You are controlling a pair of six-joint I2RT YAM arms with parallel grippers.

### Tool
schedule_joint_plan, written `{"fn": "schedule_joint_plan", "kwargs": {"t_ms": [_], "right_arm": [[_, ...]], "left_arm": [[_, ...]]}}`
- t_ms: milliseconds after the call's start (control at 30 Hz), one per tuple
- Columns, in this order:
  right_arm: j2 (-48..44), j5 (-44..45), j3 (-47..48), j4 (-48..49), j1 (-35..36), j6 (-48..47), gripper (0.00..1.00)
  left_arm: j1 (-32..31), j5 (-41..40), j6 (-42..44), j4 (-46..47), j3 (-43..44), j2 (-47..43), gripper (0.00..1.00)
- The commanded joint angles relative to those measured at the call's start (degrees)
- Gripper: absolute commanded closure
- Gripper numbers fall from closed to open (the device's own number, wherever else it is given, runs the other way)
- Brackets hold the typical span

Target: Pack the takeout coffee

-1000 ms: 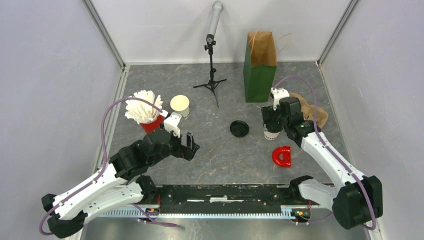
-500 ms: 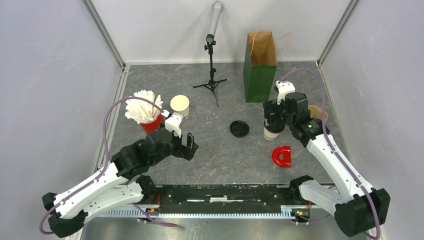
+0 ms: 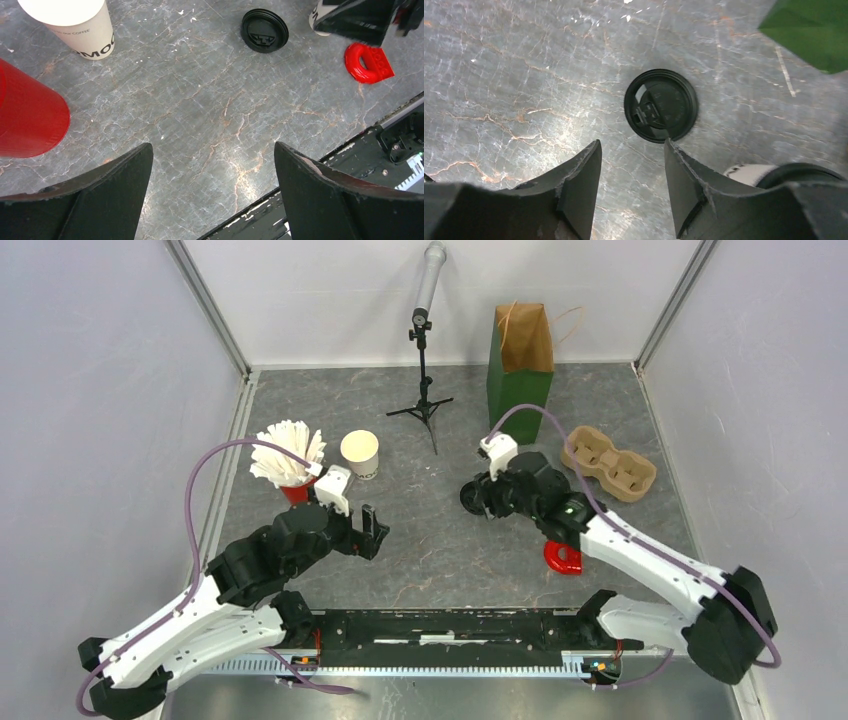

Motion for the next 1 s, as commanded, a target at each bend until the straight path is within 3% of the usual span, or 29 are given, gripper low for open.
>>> {"fn": "schedule_joint_plan", "kwargs": {"t_ms": [0, 533, 633, 833, 967], "right_arm": [[5.9, 0.2, -2.0, 10.3, 2.7, -2.6, 0.48], [24.5, -0.2, 0.0, 17.1, 4.2, -5.2, 0.60], [26.1, -1.1, -0.1, 17.6, 4.2, -5.2, 0.69], [25.5, -2.7, -0.7, 17.9, 4.2, -5.2, 0.98], [20.9, -3.5, -1.7, 17.4, 4.2, -5.1, 1.00]], "left_arm": [[0.3, -2.9, 1.7, 1.3, 1.6, 0.1, 0.05], [0.2, -3.6, 2.2, 1.5, 0.8, -1.0, 0.05], [0.3, -4.0, 2.4, 1.5, 0.7, -0.9, 0.06], [0.3, -4.9, 2.7, 1.9, 0.8, 0.3, 0.10], [0.3, -5.0, 3.2, 2.2, 2.2, 2.9, 0.18]]}}
